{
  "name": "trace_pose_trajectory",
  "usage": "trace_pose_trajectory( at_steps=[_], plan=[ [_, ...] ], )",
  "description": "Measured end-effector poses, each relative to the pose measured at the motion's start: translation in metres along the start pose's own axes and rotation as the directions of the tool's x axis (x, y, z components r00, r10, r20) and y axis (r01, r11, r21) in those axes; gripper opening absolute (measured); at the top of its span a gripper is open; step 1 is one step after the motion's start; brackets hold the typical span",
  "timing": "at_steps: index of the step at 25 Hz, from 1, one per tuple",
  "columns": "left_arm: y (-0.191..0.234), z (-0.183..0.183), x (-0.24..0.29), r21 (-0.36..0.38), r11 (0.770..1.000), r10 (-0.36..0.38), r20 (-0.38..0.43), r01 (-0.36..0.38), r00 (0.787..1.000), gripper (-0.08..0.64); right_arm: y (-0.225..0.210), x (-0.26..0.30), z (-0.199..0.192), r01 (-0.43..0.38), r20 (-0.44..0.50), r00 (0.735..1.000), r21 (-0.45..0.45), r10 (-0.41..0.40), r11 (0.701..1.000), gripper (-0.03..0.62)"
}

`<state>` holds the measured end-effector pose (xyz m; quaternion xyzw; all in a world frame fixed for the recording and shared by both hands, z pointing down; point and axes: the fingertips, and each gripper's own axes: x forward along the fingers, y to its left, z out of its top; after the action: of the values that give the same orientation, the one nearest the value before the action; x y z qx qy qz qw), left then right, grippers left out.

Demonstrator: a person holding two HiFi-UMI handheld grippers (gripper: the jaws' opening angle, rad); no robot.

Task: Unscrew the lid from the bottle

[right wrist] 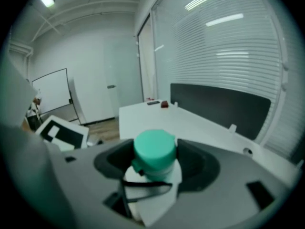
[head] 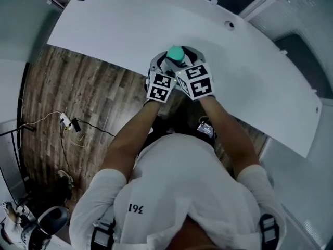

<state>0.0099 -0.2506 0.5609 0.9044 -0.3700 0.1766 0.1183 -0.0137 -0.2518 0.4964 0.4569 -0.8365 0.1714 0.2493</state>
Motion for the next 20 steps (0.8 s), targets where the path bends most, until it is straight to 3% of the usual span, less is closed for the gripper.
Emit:
trace_pose_trajectory(
  at_steps=[4,9,14,20],
  plan=[
    [0.001,0.002,0.003,0.015,1.000,-0.024,-0.009,0.024,1.000,0.328,0.000,0.002,-0.001,0.007,-0.003,1.000,0.005,-0.007,1.000,0.291],
    [-0.001,0.001,0.001,0.061,0.989,-0.130,-0.019,0.131,0.991,0.328,0.005,0.001,-0.001,-0.092,-0.032,0.995,-0.086,0.089,0.992,0.291],
    [-0.008,-0.001,0.000,0.118,0.956,-0.265,-0.055,0.270,0.963,0.328,0.006,-0.002,-0.006,-0.179,-0.073,0.983,-0.143,0.170,0.973,0.291],
    [-0.010,0.000,-0.002,0.158,0.913,-0.362,-0.107,0.375,0.926,0.327,0.008,-0.001,-0.005,-0.204,-0.106,0.977,-0.187,0.187,0.961,0.293]
  ],
)
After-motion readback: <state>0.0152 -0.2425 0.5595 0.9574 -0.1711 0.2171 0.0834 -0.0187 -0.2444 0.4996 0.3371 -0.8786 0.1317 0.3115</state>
